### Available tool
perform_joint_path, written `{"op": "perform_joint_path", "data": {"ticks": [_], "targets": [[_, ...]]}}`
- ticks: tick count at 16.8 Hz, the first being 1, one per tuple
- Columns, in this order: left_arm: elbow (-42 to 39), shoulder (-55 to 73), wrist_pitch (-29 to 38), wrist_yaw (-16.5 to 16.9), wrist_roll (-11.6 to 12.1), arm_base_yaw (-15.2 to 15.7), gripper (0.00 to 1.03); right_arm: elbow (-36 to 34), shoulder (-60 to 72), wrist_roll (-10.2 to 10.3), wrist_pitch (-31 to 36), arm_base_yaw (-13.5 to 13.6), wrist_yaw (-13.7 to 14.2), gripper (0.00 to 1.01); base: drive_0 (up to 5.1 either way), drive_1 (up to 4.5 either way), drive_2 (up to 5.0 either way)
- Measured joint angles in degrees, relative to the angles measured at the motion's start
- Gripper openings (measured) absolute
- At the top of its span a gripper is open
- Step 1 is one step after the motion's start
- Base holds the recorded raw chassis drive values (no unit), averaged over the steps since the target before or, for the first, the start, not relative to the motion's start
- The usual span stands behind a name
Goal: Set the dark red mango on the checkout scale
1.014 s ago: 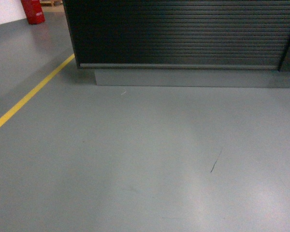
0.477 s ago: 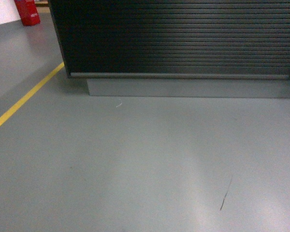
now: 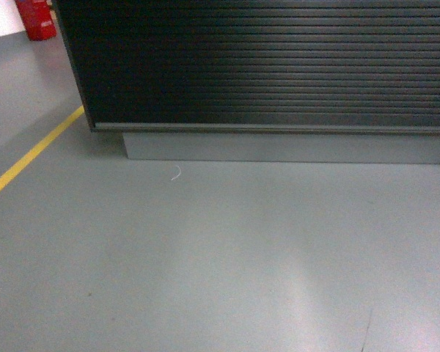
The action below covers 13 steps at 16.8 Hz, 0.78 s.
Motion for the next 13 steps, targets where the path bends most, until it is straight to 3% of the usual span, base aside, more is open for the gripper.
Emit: {"op": "perform_joint_path", "data": {"ticks": [13], "targets": [[0.0,0.0,-0.17,0.0,0.0,0.0,0.98,0.0,0.0,0.0,0.09,0.0,-0.04,0.98,0.0,4.32,-4.3]]}}
